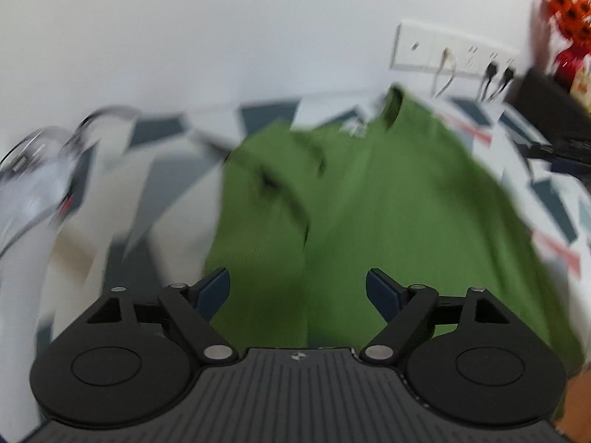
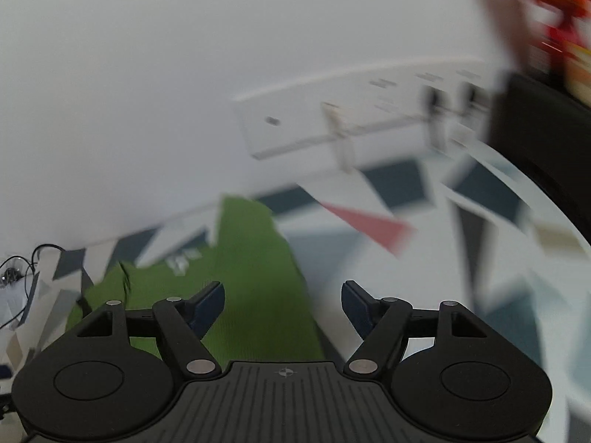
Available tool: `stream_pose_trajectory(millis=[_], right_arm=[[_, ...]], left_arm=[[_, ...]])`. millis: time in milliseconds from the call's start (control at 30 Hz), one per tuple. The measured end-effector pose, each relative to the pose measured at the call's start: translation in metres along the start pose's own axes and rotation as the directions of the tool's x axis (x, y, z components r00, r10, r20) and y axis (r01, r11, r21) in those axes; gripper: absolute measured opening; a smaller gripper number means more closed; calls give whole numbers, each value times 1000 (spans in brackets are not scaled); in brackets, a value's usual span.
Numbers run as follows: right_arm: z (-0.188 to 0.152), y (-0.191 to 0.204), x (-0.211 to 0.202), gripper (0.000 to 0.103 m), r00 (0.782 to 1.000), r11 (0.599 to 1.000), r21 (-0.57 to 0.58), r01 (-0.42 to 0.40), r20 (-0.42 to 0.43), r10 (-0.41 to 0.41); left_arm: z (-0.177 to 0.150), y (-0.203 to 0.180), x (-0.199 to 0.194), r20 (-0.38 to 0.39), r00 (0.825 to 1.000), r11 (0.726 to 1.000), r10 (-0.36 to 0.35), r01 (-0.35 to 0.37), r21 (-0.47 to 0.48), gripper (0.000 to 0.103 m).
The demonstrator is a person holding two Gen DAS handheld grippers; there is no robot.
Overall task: Fold clothes
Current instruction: 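Lower the green shirt onto the patterned bed cover with both grippers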
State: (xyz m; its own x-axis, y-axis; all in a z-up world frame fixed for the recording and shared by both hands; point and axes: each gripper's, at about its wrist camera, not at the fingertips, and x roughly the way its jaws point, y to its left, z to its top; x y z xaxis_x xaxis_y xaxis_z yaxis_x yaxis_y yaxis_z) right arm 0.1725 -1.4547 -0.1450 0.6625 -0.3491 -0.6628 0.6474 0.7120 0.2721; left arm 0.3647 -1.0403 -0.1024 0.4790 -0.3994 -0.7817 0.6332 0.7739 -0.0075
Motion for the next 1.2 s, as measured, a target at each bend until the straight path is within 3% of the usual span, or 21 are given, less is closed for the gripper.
stream_pose_trajectory(millis=[133,300,400,467,500,533,567,600,700,800,967,1067,1200], right_arm=[[-75,-20,-54,65,993,996,43,84,-82,-80],[-148,-24,-80,60,972,990,31,139,-195,-130],[-166,-16,-86,52,970,990,-9,139,-202,-138],[-172,-9,-87,36,970,990,-43,134,-198,-140],[-172,-7,-87,30,972,991,-41,126,-193,-132],[-172,-7,-87,18,974,993,-29,113,-192,-117],[-170,-8,-87,6,976,996,-3,92,-199,-91],[-167,-10,-88,6,978,996,23,82,-196,-76],[-149,-17,-98,5,985,989,92,112,-138,-99],[-115,-24,-119,5,990,980,140,141,-7,-142],[-61,-35,-146,4,969,968,201,150,165,-184],[-39,-38,-148,4,964,966,216,144,190,-186],[-34,-37,-143,4,978,971,211,113,149,-146]], left_arm=[[-59,-2,-8,-20,996,996,90,-90,-1,84],[-93,4,-19,-115,987,994,108,-111,-21,84],[-106,5,-19,-140,983,992,122,-123,6,84],[-115,5,-17,-151,981,993,121,-119,23,83],[-119,5,-18,-134,986,995,100,-98,14,71],[-121,8,-20,-125,990,998,63,-64,-3,62],[-121,10,-23,-120,992,998,49,-53,-25,40],[-120,11,-24,-121,990,997,68,-72,-32,10],[-115,25,-31,-112,993,991,45,-59,-124,10],[-105,41,-47,-68,995,975,70,-83,-207,10],[-71,56,-86,81,992,962,93,-69,-264,10],[-43,61,-104,166,981,957,101,-50,-286,10],[-3,60,-108,249,961,964,123,-56,-259,10]])
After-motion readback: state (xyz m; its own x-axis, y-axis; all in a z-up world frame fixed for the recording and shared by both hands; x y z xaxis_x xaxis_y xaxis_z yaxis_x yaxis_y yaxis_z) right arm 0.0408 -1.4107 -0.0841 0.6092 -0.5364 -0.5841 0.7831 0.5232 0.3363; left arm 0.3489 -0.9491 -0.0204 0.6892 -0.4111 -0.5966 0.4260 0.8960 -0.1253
